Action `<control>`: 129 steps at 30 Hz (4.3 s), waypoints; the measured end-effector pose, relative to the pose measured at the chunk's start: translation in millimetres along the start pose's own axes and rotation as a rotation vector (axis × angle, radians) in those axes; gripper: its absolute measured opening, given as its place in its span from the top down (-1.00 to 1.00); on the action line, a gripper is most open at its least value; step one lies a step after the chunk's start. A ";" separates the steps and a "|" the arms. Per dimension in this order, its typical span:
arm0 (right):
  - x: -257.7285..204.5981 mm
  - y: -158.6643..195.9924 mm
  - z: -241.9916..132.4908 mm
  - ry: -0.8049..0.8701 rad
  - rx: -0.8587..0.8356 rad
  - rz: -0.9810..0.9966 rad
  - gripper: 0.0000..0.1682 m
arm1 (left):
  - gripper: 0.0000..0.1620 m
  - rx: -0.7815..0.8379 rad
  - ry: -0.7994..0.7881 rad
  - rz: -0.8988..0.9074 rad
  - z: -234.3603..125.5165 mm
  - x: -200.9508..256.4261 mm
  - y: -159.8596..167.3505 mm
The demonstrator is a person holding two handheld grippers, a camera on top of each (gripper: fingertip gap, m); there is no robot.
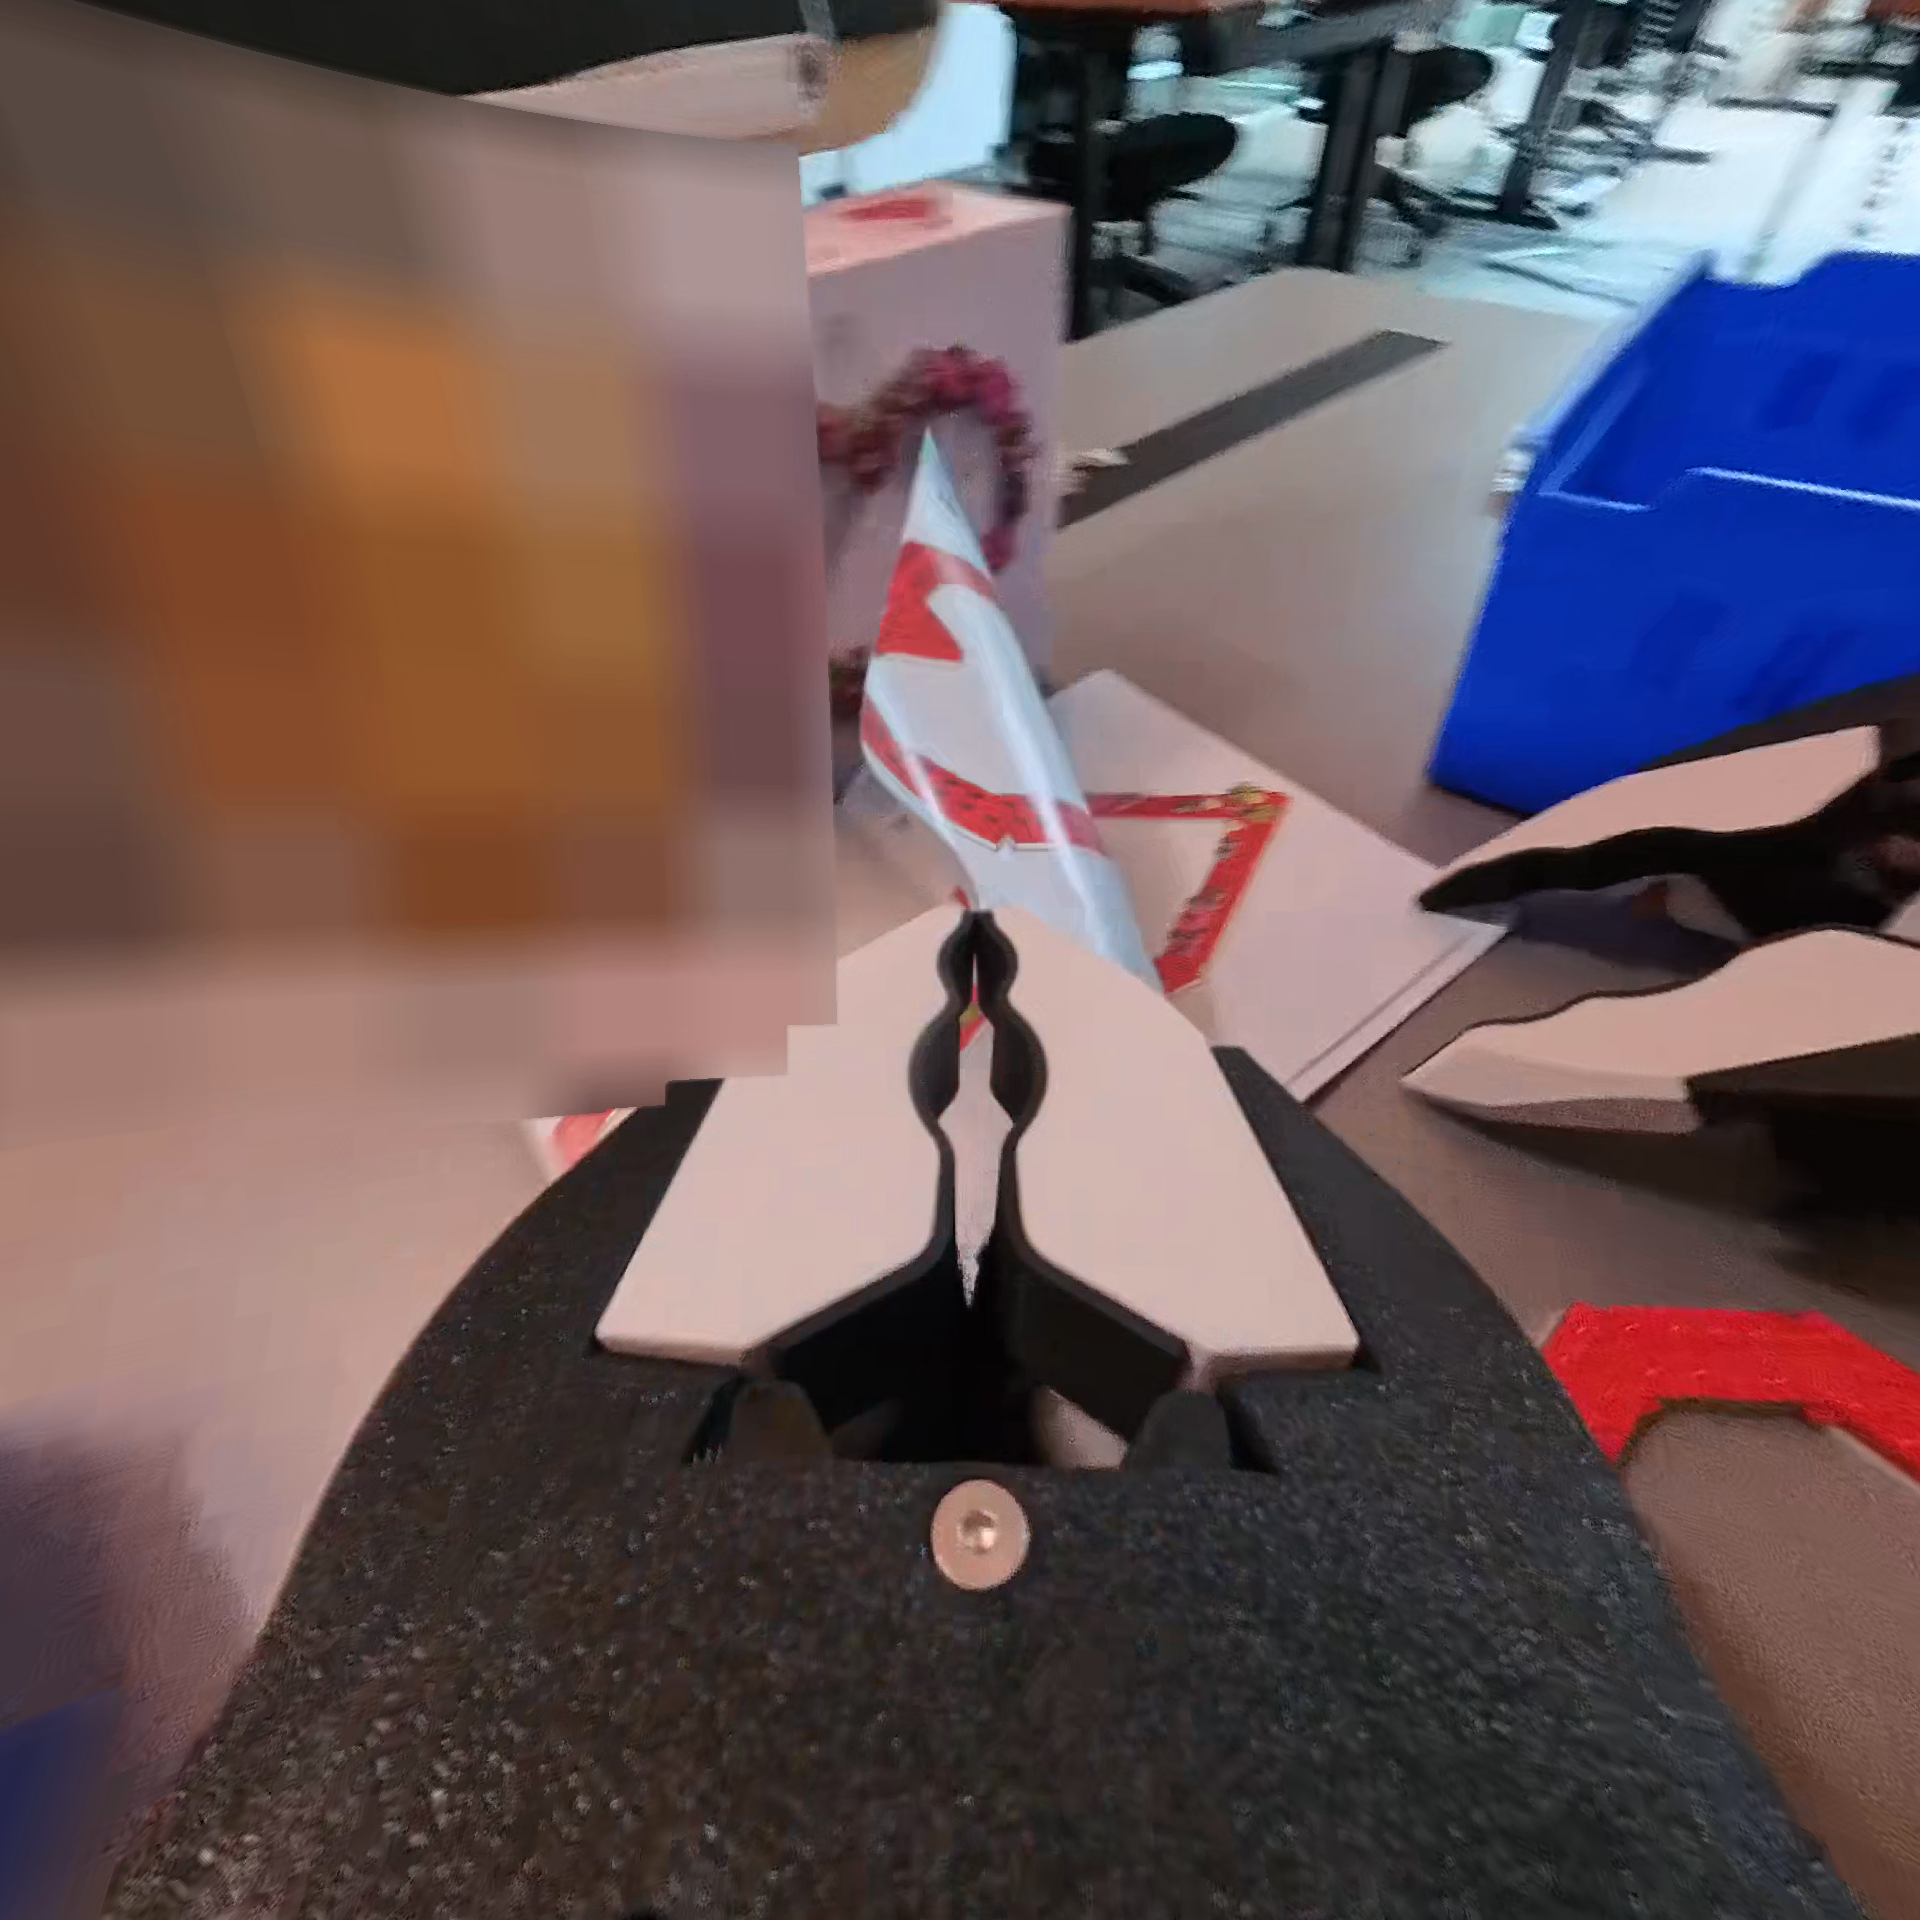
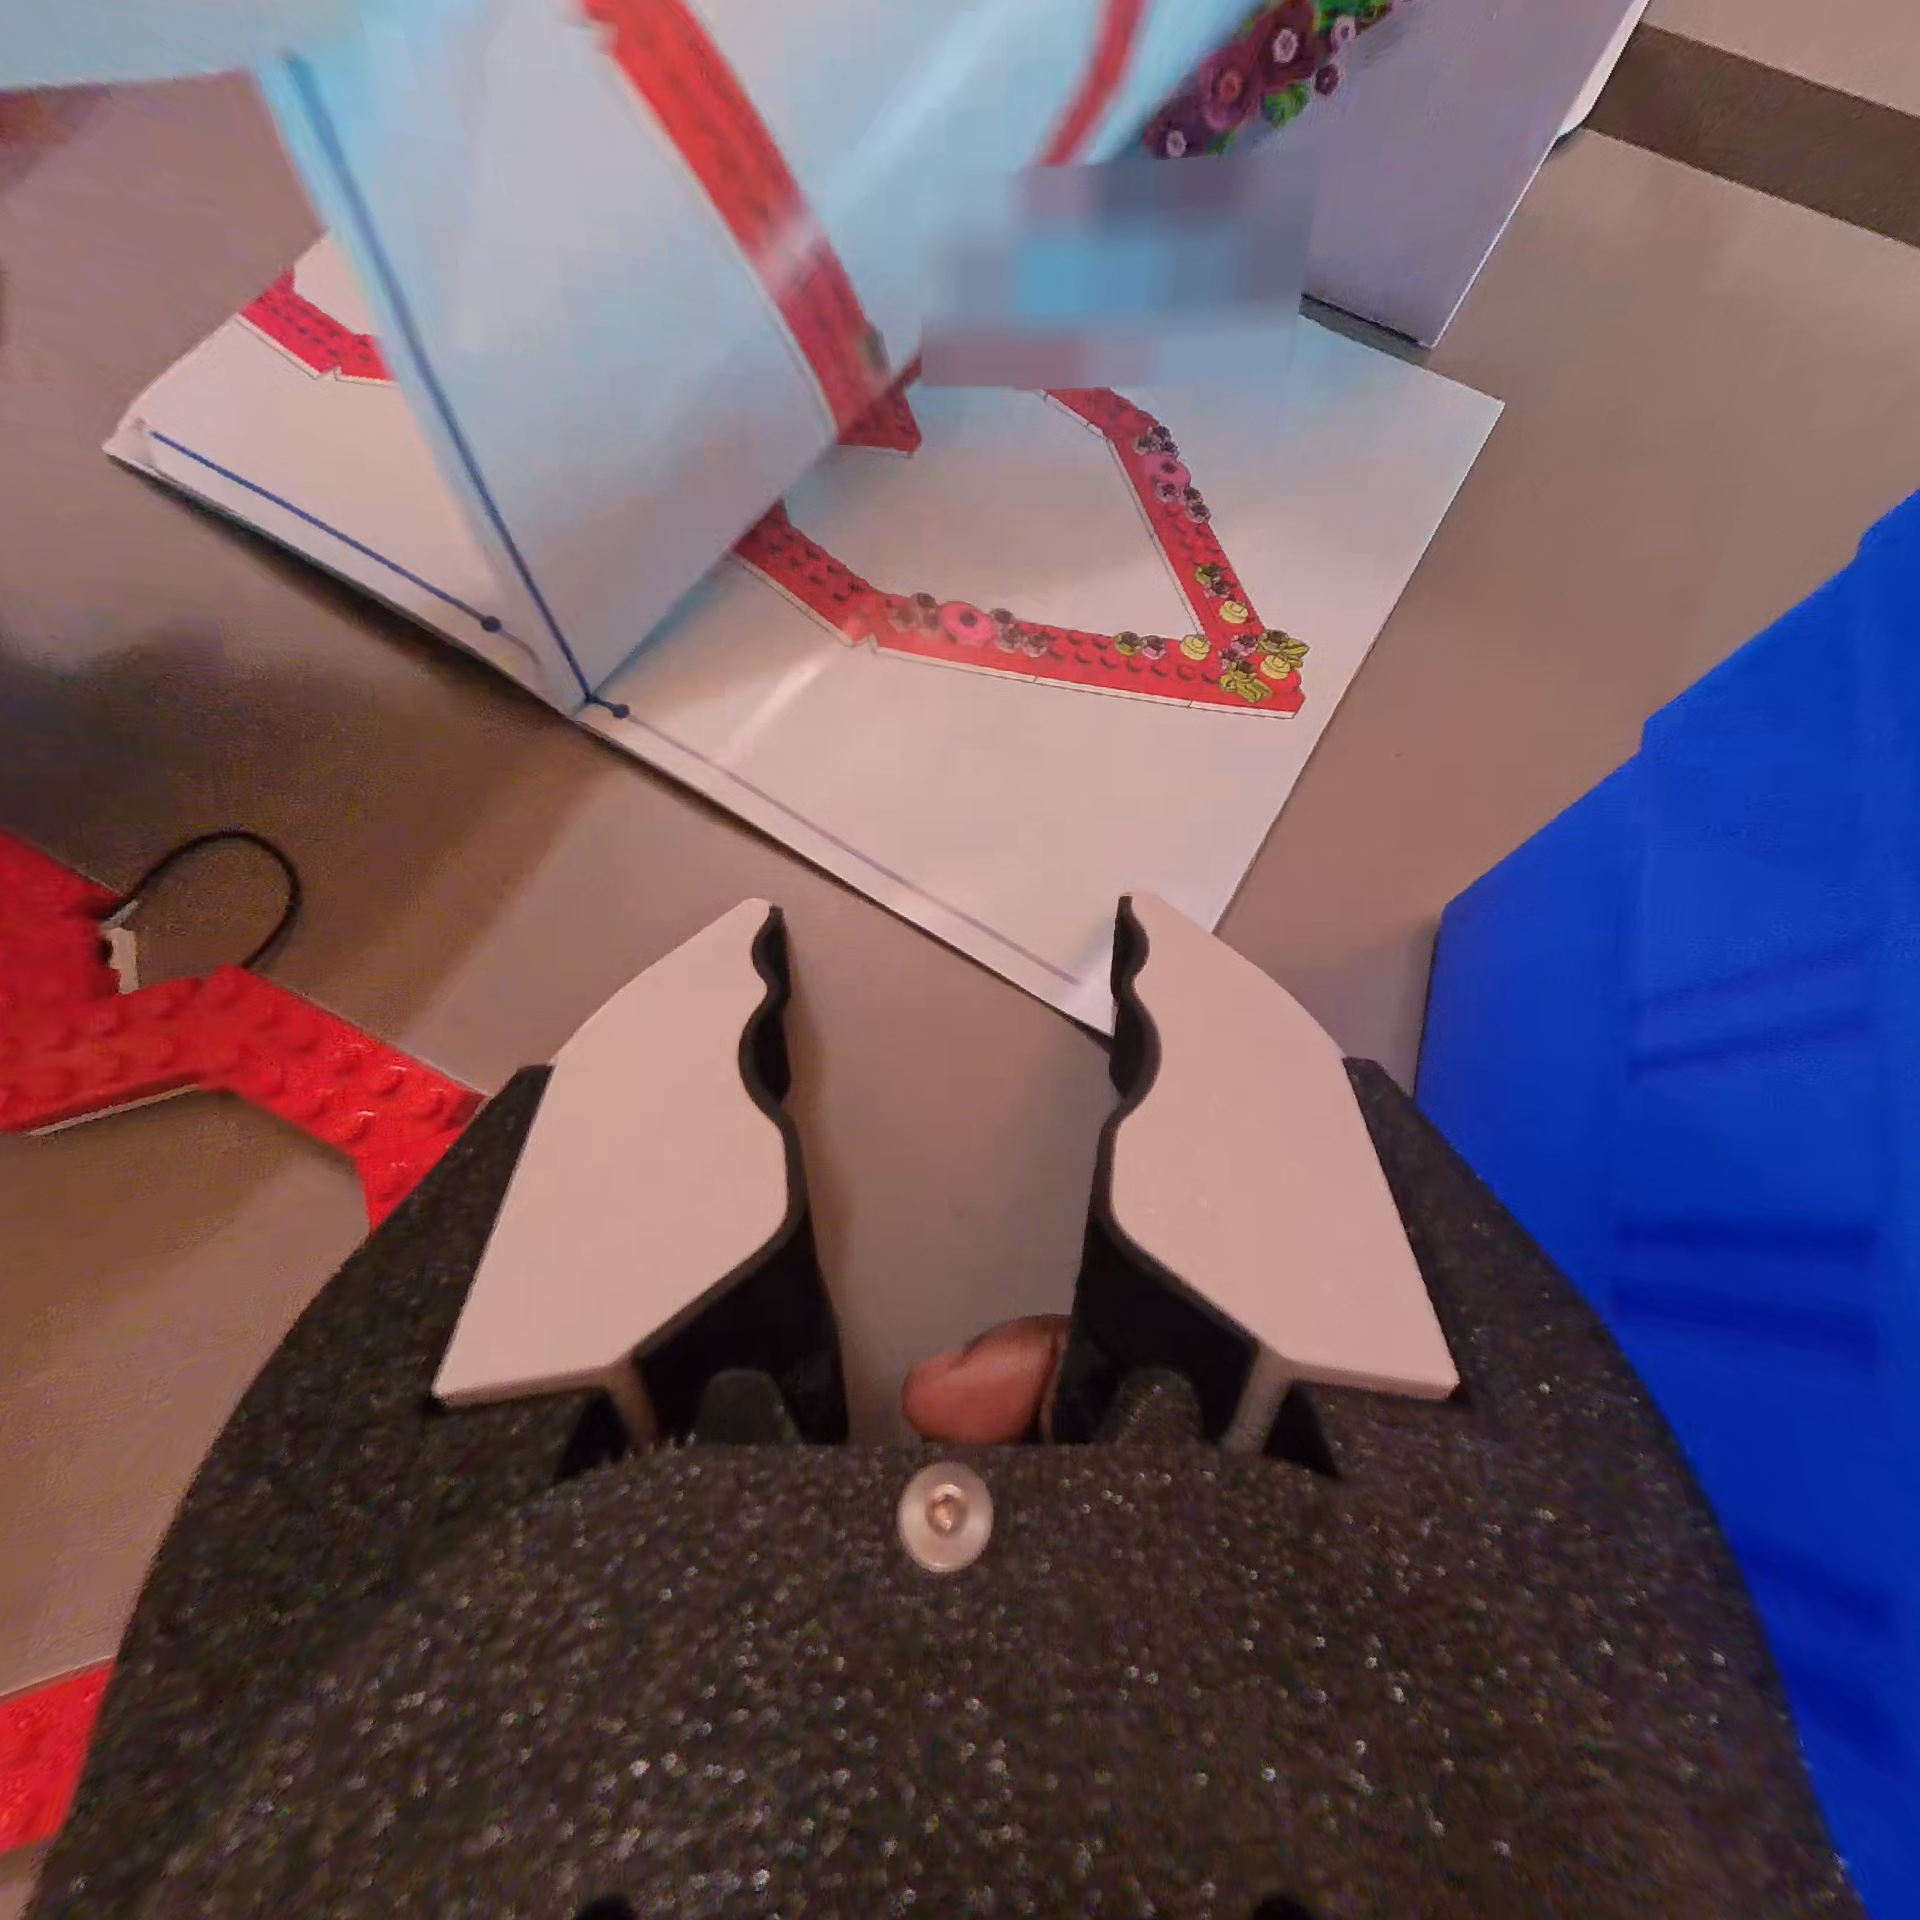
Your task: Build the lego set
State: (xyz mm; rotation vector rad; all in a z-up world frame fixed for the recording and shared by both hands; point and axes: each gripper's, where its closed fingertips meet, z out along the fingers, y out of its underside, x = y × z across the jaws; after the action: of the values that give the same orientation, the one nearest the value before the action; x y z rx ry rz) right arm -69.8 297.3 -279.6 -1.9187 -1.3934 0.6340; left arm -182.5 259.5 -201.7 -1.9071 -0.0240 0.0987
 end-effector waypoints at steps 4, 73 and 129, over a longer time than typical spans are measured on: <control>0.1 0.4 -0.2 0.001 -0.001 0.010 0.30 | 1.00 -0.056 -0.145 -0.039 -32.1 -22.5 25.8; -166.9 -220.3 -475.0 -1.598 1.754 0.351 -0.68 | 0.52 -0.119 -0.161 0.163 -84.4 -45.9 -34.2; -68.5 -52.5 23.9 -0.163 0.038 -0.319 1.00 | 0.96 -0.110 -0.105 0.346 -89.4 -1.3 53.3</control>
State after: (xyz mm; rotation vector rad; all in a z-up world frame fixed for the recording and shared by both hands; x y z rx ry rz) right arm -140.9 248.4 -255.7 -1.5961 -1.7315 0.6651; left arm -178.2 157.6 -222.4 -1.9988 0.2343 0.4389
